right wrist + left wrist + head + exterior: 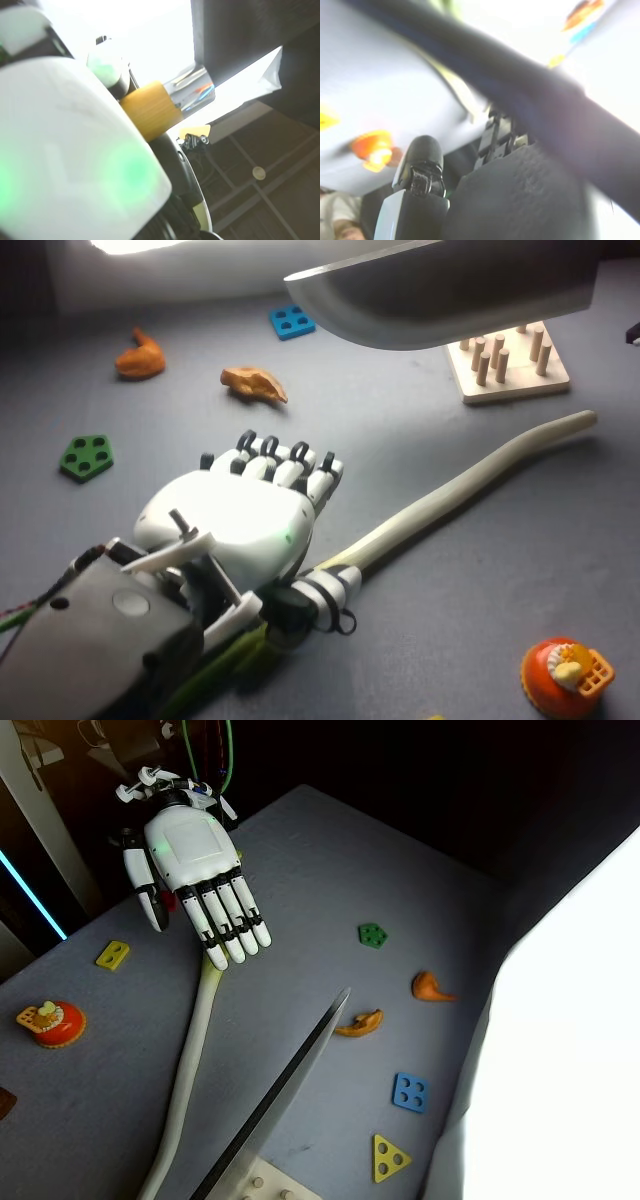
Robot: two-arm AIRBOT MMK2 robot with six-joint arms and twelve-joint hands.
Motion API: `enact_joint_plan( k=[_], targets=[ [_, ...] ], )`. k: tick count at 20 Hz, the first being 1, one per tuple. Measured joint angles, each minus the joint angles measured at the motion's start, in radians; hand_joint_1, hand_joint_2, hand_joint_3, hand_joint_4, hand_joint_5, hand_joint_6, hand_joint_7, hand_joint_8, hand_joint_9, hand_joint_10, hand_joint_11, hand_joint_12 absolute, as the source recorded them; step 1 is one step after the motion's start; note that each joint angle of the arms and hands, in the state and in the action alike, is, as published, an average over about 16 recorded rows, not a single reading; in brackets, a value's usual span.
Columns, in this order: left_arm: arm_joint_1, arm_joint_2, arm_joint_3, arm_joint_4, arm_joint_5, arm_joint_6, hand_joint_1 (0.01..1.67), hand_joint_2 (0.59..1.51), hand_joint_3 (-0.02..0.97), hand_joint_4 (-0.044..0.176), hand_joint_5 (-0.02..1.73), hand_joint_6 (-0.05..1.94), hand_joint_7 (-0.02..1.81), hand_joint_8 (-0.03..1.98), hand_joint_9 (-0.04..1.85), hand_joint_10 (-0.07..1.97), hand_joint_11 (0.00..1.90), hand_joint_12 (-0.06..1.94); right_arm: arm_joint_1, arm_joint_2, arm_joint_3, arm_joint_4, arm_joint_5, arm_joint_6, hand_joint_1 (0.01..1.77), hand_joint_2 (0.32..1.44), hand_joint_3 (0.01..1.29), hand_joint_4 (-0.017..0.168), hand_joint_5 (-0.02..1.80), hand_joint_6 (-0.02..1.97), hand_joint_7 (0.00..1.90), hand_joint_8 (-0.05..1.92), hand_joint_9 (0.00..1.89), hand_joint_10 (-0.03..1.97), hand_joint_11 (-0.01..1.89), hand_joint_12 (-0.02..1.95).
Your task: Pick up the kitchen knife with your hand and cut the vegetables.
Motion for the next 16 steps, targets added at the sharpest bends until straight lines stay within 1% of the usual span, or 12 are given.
enact_joint_plan(
  k=[4, 8, 11, 16],
  targets=[
    [-0.051, 0.014, 0.000, -0.034, 0.021, 0.044, 0.07, 1.462, 0.012, 0.001, 0.04, 0.02, 0.02, 0.00, 0.02, 0.01, 0.02, 0.00, -0.007, -0.024, 0.036, -0.003, -0.008, 0.022, 1.51, 0.63, 0.97, 0.164, 1.30, 1.90, 1.51, 1.75, 1.56, 1.77, 1.56, 1.81],
    [-0.086, 0.018, 0.003, -0.059, 0.029, 0.073, 0.07, 1.469, 0.013, 0.001, 0.04, 0.02, 0.03, 0.00, 0.02, 0.01, 0.02, 0.00, -0.018, -0.038, 0.057, -0.005, -0.010, 0.036, 1.50, 0.63, 0.98, 0.164, 1.30, 1.90, 1.51, 1.75, 1.56, 1.77, 1.56, 1.81],
    [-0.103, 0.019, 0.005, -0.068, 0.038, 0.084, 0.07, 1.474, 0.014, 0.001, 0.05, 0.02, 0.02, 0.00, 0.02, 0.01, 0.02, 0.00, -0.026, -0.043, 0.067, -0.005, -0.010, 0.046, 1.49, 0.63, 0.99, 0.164, 1.30, 1.91, 1.51, 1.75, 1.56, 1.77, 1.56, 1.81],
    [-0.122, 0.021, 0.009, -0.070, 0.055, 0.088, 0.09, 1.475, 0.014, 0.001, 0.05, 0.02, 0.02, 0.00, 0.02, 0.01, 0.02, 0.00, -0.037, -0.054, 0.087, -0.005, -0.008, 0.060, 1.48, 0.63, 1.00, 0.167, 1.31, 1.91, 1.51, 1.75, 1.56, 1.77, 1.56, 1.81]
  ],
)
